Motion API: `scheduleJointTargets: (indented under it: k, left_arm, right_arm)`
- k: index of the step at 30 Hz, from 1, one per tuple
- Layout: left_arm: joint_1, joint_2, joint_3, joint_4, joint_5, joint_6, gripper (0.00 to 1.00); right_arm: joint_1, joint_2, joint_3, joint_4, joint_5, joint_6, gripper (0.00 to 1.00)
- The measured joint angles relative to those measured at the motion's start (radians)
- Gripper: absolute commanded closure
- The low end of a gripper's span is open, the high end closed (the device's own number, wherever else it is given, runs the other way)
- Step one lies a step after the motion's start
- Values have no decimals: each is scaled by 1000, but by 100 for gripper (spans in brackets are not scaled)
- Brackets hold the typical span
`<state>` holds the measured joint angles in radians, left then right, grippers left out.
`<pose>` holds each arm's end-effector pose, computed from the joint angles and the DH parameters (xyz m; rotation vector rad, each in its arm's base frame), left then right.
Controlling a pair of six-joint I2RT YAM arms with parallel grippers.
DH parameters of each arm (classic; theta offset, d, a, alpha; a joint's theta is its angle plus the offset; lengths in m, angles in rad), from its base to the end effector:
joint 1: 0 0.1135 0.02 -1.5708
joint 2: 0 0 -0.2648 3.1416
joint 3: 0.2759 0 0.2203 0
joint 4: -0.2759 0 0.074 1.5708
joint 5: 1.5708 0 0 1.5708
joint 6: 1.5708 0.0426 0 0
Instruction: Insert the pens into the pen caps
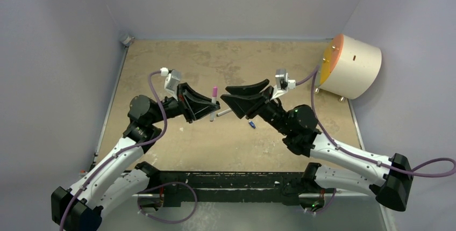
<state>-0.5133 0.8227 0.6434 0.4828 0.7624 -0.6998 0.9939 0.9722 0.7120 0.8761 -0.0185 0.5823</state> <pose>0.1242 -0.1038 0.3602 0.6010 1.3976 -1.4760 0.1009 0.1565 0.4031 -0.2341 1.0290 1.4529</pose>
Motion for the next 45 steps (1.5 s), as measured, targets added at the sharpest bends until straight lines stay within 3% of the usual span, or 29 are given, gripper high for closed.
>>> scheduleJointTargets:
  k: [9, 18, 27, 45]
  left_arm:
    - [-1, 10, 0, 159, 80, -94, 100]
    - [-5, 20, 1, 190, 161, -113, 100]
    - [-6, 68, 32, 162, 235, -87, 100]
    - [-6, 69, 64, 19, 241, 23, 100]
  right_arm:
    - [0, 38, 0, -26, -57, -45, 47]
    - [0, -23, 0, -20, -108, -94, 42]
    - [0, 17, 87, -98, -129, -141, 46]
    - [0, 68, 108, -114, -170, -136, 58]
